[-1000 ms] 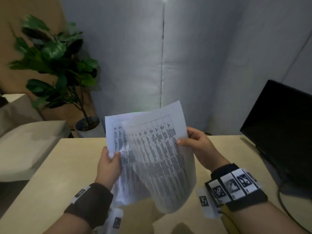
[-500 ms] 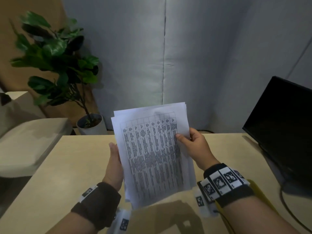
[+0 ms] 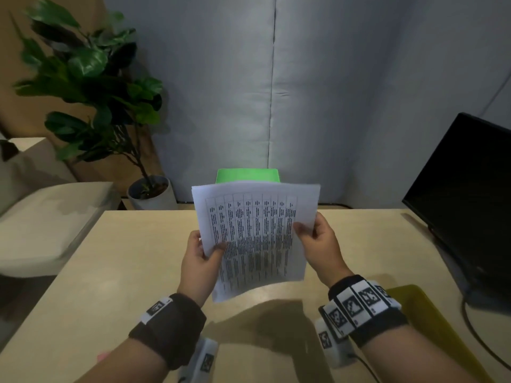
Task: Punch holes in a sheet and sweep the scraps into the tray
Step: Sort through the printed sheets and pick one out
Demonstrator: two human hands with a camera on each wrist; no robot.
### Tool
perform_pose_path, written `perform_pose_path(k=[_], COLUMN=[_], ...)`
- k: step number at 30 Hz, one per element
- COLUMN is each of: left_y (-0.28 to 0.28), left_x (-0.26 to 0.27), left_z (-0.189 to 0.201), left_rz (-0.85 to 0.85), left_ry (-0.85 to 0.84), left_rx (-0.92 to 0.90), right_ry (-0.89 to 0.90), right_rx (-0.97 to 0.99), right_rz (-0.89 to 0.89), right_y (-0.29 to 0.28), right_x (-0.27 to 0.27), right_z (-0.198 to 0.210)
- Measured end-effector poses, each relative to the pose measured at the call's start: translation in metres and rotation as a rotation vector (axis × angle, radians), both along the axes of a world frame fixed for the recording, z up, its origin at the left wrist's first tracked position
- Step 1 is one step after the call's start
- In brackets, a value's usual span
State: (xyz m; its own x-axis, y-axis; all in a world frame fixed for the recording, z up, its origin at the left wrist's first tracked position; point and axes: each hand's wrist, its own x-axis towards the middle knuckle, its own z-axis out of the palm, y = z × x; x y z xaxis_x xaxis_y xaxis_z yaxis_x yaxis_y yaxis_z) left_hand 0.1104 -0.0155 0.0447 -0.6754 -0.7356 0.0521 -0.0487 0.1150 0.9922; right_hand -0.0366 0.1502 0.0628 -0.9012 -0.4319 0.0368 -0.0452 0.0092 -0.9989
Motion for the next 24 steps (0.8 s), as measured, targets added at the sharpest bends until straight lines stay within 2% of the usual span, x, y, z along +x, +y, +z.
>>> perform_pose_path(k=[6, 12, 24], left_y=[0.008, 0.015, 0.017], left_x=[0.007, 0.012, 0.016], left_z=[-0.020, -0.035, -0.037], left_rz=[0.002, -0.012, -0.031], left_ry=[0.009, -0.036, -0.074], left_rx=[0.013, 0.022, -0.005], right_ry=[-0.060, -0.077, -0.065], right_rx=[-0.032, 0.038, 0.045], right_rz=[0.047, 0.053, 0.046], right_y=[0.007, 0.010, 0.012], right_x=[0.022, 0.031, 0.037], right_z=[-0.026, -0.049, -0.052])
